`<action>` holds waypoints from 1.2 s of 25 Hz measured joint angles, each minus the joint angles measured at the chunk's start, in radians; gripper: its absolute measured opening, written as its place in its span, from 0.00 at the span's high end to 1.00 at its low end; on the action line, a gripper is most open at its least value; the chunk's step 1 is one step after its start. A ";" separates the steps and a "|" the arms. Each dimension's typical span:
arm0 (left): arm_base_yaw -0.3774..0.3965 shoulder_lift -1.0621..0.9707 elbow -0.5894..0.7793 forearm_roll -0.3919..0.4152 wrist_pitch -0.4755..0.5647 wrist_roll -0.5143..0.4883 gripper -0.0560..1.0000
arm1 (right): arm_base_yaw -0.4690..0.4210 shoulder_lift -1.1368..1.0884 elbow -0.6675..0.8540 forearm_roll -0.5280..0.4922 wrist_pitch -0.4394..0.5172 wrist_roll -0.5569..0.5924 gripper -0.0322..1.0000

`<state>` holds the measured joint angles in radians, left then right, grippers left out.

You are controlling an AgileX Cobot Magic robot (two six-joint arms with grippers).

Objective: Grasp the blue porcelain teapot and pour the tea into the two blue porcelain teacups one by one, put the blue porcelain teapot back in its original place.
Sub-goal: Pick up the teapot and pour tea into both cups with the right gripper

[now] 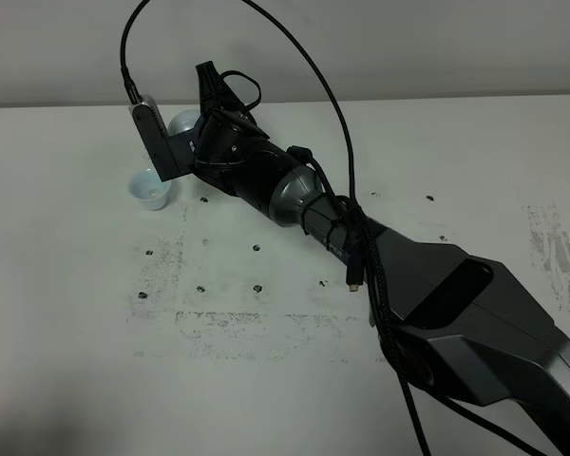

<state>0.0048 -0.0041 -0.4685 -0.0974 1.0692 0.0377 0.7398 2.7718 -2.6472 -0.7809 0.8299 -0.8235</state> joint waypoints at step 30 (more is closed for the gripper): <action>0.000 0.000 0.000 0.000 0.000 0.000 0.24 | 0.036 0.004 0.000 -0.165 0.048 -0.003 0.93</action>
<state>0.0048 -0.0041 -0.4685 -0.0974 1.0692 0.0377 0.7761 2.7759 -2.6472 -0.9457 0.8777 -0.8263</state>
